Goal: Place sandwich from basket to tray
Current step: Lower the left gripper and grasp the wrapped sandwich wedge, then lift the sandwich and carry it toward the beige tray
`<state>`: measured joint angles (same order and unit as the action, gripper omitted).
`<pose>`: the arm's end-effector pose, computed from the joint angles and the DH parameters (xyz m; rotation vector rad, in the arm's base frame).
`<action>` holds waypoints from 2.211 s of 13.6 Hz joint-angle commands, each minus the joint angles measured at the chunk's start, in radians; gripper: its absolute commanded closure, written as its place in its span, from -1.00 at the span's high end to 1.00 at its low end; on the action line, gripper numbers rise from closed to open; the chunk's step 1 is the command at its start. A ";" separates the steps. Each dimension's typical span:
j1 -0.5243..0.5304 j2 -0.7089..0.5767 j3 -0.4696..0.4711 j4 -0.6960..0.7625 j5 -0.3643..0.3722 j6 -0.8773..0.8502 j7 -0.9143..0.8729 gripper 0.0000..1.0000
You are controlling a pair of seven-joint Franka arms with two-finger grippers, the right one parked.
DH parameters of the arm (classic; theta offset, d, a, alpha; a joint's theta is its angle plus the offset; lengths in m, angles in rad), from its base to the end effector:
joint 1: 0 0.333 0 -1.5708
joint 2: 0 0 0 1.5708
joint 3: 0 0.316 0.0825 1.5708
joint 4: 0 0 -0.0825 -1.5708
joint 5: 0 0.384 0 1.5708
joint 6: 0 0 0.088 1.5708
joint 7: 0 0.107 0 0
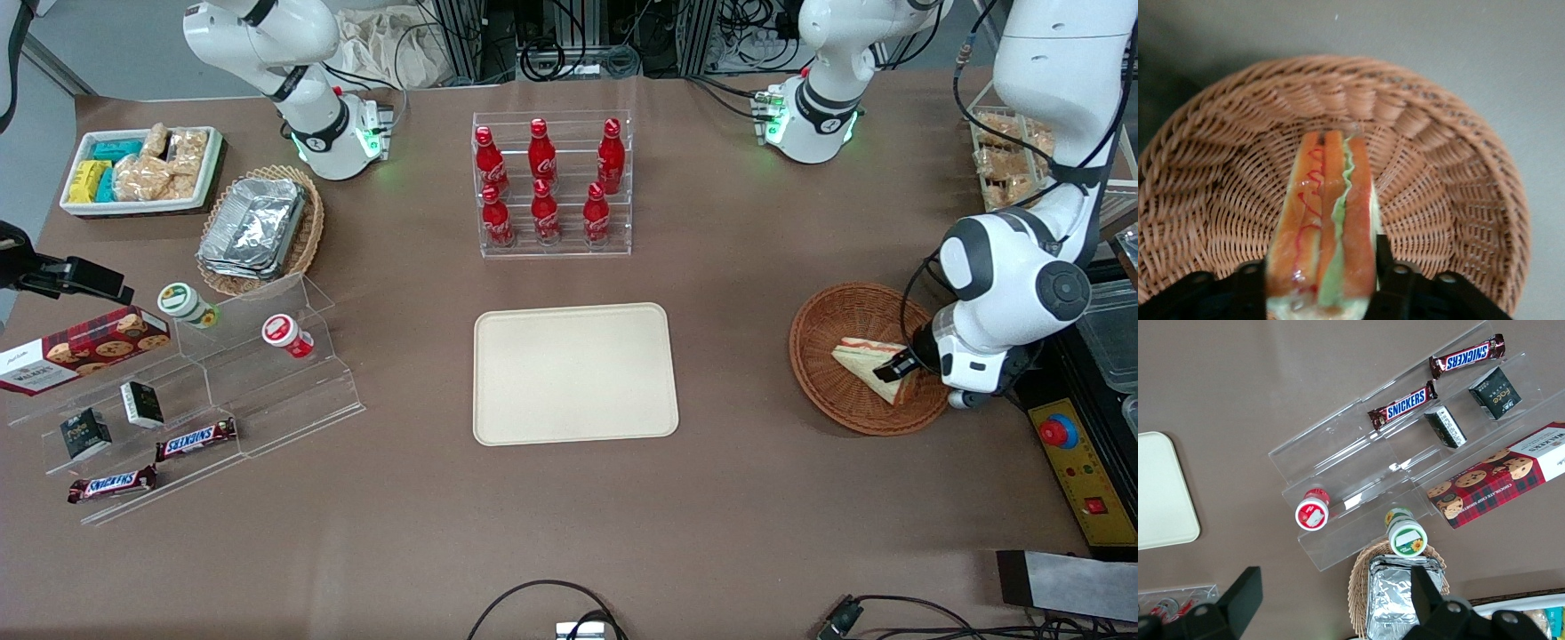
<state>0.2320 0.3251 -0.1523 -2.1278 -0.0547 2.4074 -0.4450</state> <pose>0.5684 0.0457 0.2533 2.9402 0.8661 -0.0878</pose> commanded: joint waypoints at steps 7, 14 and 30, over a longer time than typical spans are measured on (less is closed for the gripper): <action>0.006 -0.024 -0.004 0.504 0.007 -0.702 0.107 -1.00; -0.349 0.032 -0.052 0.781 0.118 -0.878 0.095 -1.00; -0.646 0.442 -0.069 0.776 0.075 -0.375 -0.040 -1.00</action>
<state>-0.3921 0.7561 -0.2261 -1.3212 0.0081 1.9767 -0.4734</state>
